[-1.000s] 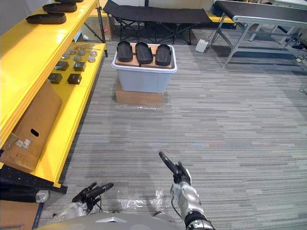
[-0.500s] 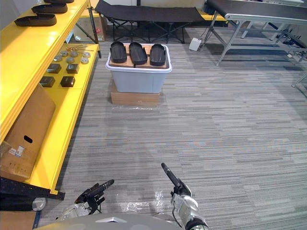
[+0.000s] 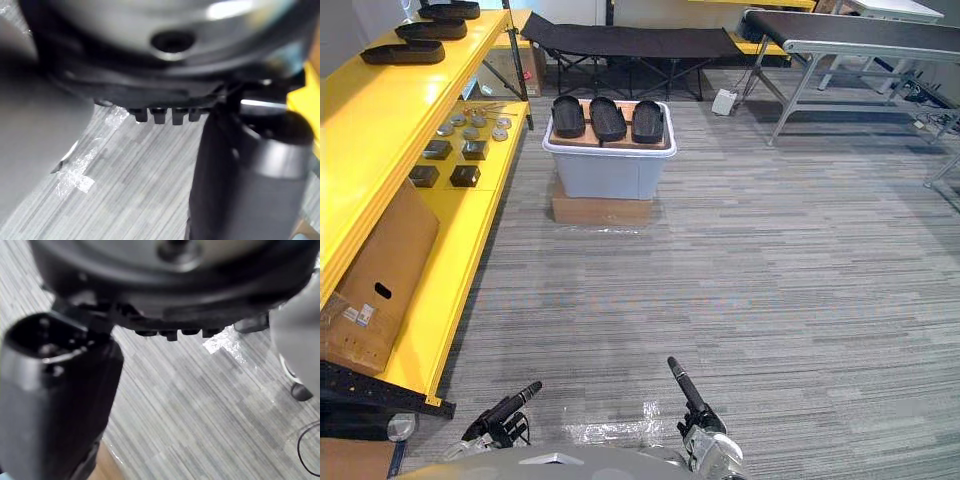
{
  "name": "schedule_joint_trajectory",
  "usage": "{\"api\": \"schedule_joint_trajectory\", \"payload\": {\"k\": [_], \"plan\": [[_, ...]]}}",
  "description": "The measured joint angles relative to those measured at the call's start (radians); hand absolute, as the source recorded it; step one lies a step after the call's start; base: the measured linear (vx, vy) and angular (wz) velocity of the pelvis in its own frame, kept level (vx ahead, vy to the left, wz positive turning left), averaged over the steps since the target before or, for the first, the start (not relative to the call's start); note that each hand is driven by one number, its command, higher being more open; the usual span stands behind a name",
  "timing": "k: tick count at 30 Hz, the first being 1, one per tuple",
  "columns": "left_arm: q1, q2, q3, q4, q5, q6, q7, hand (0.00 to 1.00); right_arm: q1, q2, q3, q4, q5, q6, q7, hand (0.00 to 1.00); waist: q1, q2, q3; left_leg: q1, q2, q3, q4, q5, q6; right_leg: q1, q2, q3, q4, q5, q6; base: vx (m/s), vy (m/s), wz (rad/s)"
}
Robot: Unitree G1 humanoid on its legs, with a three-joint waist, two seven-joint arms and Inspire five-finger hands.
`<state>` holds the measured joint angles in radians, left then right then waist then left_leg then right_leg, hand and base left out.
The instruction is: Walk over and take three plastic housings, then place them on the shelf
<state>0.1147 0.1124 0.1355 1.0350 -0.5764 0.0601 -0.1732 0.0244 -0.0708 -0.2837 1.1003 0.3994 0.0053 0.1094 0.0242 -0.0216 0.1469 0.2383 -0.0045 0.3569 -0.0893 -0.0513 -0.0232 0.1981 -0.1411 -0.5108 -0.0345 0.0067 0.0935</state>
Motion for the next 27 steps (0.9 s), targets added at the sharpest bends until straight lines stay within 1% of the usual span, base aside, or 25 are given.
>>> {"api": "schedule_joint_trajectory", "payload": {"k": [2,4,5,6,7,8,9,10,11,12,13,14,15,16,17,18,19,20,21,22,23,24,25,26,27], "plan": [[0.005,-0.008,-0.001,0.000,0.000,-0.017,0.001,1.00,0.001,-0.001,-0.012,0.000,0.000,0.006,-0.026,1.00,0.001,0.003,0.000,-0.008,-0.002,0.001,0.000,-0.003,0.016,-0.018,-0.009,-0.006,0.027,-0.014,0.002,-0.05,0.018,0.08],[0.010,-0.010,-0.003,0.000,0.000,-0.026,0.002,1.00,0.008,-0.002,-0.034,0.001,0.010,0.006,-0.037,1.00,0.000,-0.003,0.003,-0.009,-0.009,0.003,0.000,-0.017,0.031,-0.054,-0.040,-0.008,0.116,-0.060,0.018,0.00,0.064,0.10],[0.011,-0.009,-0.010,-0.001,0.000,-0.031,0.003,1.00,0.013,-0.006,-0.047,0.000,0.029,0.006,-0.040,1.00,-0.002,-0.005,0.003,-0.009,-0.017,0.001,0.000,-0.027,0.042,-0.094,-0.076,-0.008,0.227,-0.086,0.013,0.03,0.096,0.06],[0.011,-0.010,-0.018,-0.001,0.001,-0.034,0.003,1.00,0.013,-0.009,-0.053,0.000,0.045,0.006,-0.040,1.00,0.000,-0.002,0.004,-0.011,-0.021,0.002,0.000,-0.031,0.050,-0.127,-0.100,-0.014,0.301,-0.095,0.008,0.08,0.142,-0.04],[0.013,-0.011,-0.033,-0.003,0.003,-0.037,0.006,1.00,0.007,-0.015,-0.061,-0.007,0.058,-0.008,-0.039,1.00,0.003,0.010,0.014,-0.002,-0.021,0.006,0.003,-0.017,0.072,-0.193,-0.144,-0.011,0.461,-0.093,0.013,0.08,0.119,-0.07],[0.011,-0.004,-0.048,-0.005,0.007,-0.035,0.014,1.00,0.000,-0.019,-0.069,-0.014,0.077,-0.027,-0.031,1.00,-0.004,0.010,0.038,0.021,-0.016,0.005,0.006,-0.016,0.083,-0.247,-0.179,-0.014,0.564,-0.116,0.011,0.10,0.145,-0.02],[0.011,0.003,-0.048,-0.003,0.009,-0.033,0.019,1.00,0.003,-0.017,-0.069,-0.013,0.081,-0.031,-0.026,1.00,-0.005,0.007,0.042,0.027,-0.009,0.006,0.007,-0.019,0.084,-0.257,-0.179,-0.019,0.564,-0.128,0.002,0.11,0.092,0.06],[0.011,0.019,-0.046,-0.004,0.019,-0.033,0.027,1.00,0.004,-0.009,-0.066,-0.010,0.080,-0.037,-0.013,1.00,0.001,0.000,0.054,0.027,0.011,0.007,0.033,-0.037,0.076,-0.276,-0.174,-0.033,0.533,-0.127,0.002,0.12,0.069,0.02],[0.014,0.033,-0.042,-0.003,0.033,-0.030,0.034,1.00,0.009,0.001,-0.065,-0.007,0.076,-0.042,0.001,1.00,0.006,-0.013,0.060,0.020,0.034,0.006,0.075,-0.064,0.068,-0.288,-0.162,-0.032,0.472,-0.116,0.012,0.15,0.029,0.03],[0.015,0.039,-0.042,-0.001,0.037,-0.023,0.037,1.00,0.016,0.003,-0.065,-0.006,0.076,-0.042,0.009,1.00,0.007,-0.016,0.062,0.016,0.045,0.005,0.099,-0.078,0.063,-0.293,-0.155,-0.029,0.434,-0.108,0.024,0.44,-0.057,0.00],[0.022,0.044,-0.017,0.001,0.051,0.017,0.041,1.00,0.077,0.019,-0.059,0.000,0.035,-0.031,0.060,1.00,0.029,-0.025,0.064,0.017,0.090,0.001,0.257,-0.208,0.003,-0.304,-0.152,-0.027,0.296,-0.048,0.022,0.51,-0.122,0.00],[0.023,0.044,-0.009,-0.003,0.072,0.019,0.042,1.00,0.087,0.023,-0.060,0.001,0.036,-0.030,0.068,1.00,0.029,-0.029,0.064,0.016,0.090,0.001,0.284,-0.238,-0.017,-0.302,-0.151,-0.018,0.292,-0.043,0.013,0.50,-0.163,-0.02],[0.023,0.048,-0.007,-0.006,0.077,0.023,0.044,1.00,0.091,0.024,-0.056,0.005,0.036,-0.028,0.070,1.00,0.028,-0.036,0.063,0.014,0.088,0.001,0.303,-0.257,-0.033,-0.290,-0.145,-0.016,0.282,-0.026,-0.010,0.34,-0.242,0.02],[0.022,0.053,-0.006,-0.005,0.077,0.028,0.047,1.00,0.088,0.022,-0.052,0.015,0.037,-0.022,0.076,1.00,0.025,-0.047,0.060,0.013,0.093,-0.003,0.333,-0.275,-0.048,-0.284,-0.144,-0.010,0.271,0.090,-0.065,0.36,-0.268,0.04],[0.019,0.035,-0.011,0.001,0.077,0.030,0.057,1.00,0.085,-0.010,-0.055,0.027,0.035,-0.014,0.085,1.00,0.021,-0.002,0.056,0.014,0.137,-0.008,0.353,-0.304,-0.071,-0.297,-0.116,-0.012,0.328,0.055,-0.094,0.36,-0.261,-0.01],[0.023,0.021,-0.017,0.001,0.077,0.029,0.060,1.00,0.087,-0.022,-0.053,0.027,0.029,-0.012,0.085,1.00,0.022,0.015,0.045,0.014,0.153,-0.006,0.352,-0.326,-0.081,-0.317,-0.101,-0.006,0.366,0.018,-0.104,0.33,-0.222,-0.07],[0.033,0.001,0.003,0.028,0.072,0.029,0.068,1.00,0.094,-0.038,-0.057,0.028,-0.001,-0.004,0.082,1.00,0.027,0.047,0.022,0.019,0.201,0.005,0.374,-0.339,-0.099,-0.328,-0.072,-0.012,0.424,-0.057,-0.121,0.40,-0.221,0.02],[0.036,-0.015,0.046,0.036,0.070,0.021,0.084,1.00,0.088,-0.053,-0.053,0.035,-0.040,0.006,0.082,1.00,0.022,0.058,0.029,-0.017,0.255,-0.001,0.516,-0.356,-0.090,-0.313,-0.044,-0.021,0.439,-0.103,-0.120,0.47,-0.331,0.13],[0.039,-0.025,0.122,0.011,0.050,-0.023,0.093,1.00,0.082,-0.064,-0.040,0.048,-0.059,0.018,0.072,1.00,0.028,0.082,0.022,-0.143,0.365,-0.011,0.811,-0.303,0.021,-0.270,0.007,-0.043,0.416,-0.131,-0.132,0.32,-0.227,0.18],[0.038,-0.023,0.130,0.000,0.027,-0.034,0.094,1.00,0.081,-0.074,-0.026,0.055,-0.077,0.018,0.067,1.00,0.033,0.089,0.025,-0.202,0.388,-0.062,0.926,-0.223,0.043,-0.231,0.035,-0.049,0.371,-0.130,-0.132,0.28,-0.290,0.05],[0.031,-0.003,0.132,-0.014,0.020,-0.037,0.088,1.00,0.072,-0.072,0.003,0.066,-0.081,0.018,0.062,1.00,0.052,0.055,0.029,-0.286,0.388,-0.144,1.047,-0.195,0.000,-0.160,0.057,-0.049,0.295,-0.129,-0.131,0.40,-0.318,-0.06],[0.025,-0.002,0.131,-0.022,0.018,-0.040,0.079,1.00,0.052,-0.073,0.013,0.067,-0.080,0.015,0.058,1.00,0.056,0.055,0.036,-0.347,0.339,-0.161,1.057,-0.228,-0.044,-0.116,0.062,-0.032,0.245,-0.126,-0.130,0.48,-0.346,-0.18],[0.025,-0.015,0.117,-0.022,0.020,-0.038,0.074,1.00,0.032,-0.080,0.021,0.070,-0.080,0.009,0.056,1.00,0.057,0.043,0.036,-0.383,0.288,-0.162,0.998,-0.243,-0.063,-0.086,0.062,-0.026,0.212,-0.114,-0.122,0.41,-0.216,-0.28],[0.029,-0.022,0.108,-0.020,0.024,-0.035,0.073,1.00,0.016,-0.083,0.021,0.073,-0.080,0.007,0.055,1.00,0.061,0.047,0.037,-0.397,0.254,-0.158,0.909,-0.243,-0.063,-0.071,0.060,-0.018,0.192,-0.113,-0.121,0.31,-0.065,-0.55],[0.042,-0.055,0.107,-0.012,0.030,-0.029,0.057,1.00,-0.021,-0.084,0.022,0.077,-0.080,0.006,0.049,1.00,0.075,0.057,0.044,-0.409,0.190,-0.136,0.692,-0.225,-0.064,-0.050,0.059,0.006,0.166,-0.108,-0.116,0.38,-0.031,-0.82]]}}
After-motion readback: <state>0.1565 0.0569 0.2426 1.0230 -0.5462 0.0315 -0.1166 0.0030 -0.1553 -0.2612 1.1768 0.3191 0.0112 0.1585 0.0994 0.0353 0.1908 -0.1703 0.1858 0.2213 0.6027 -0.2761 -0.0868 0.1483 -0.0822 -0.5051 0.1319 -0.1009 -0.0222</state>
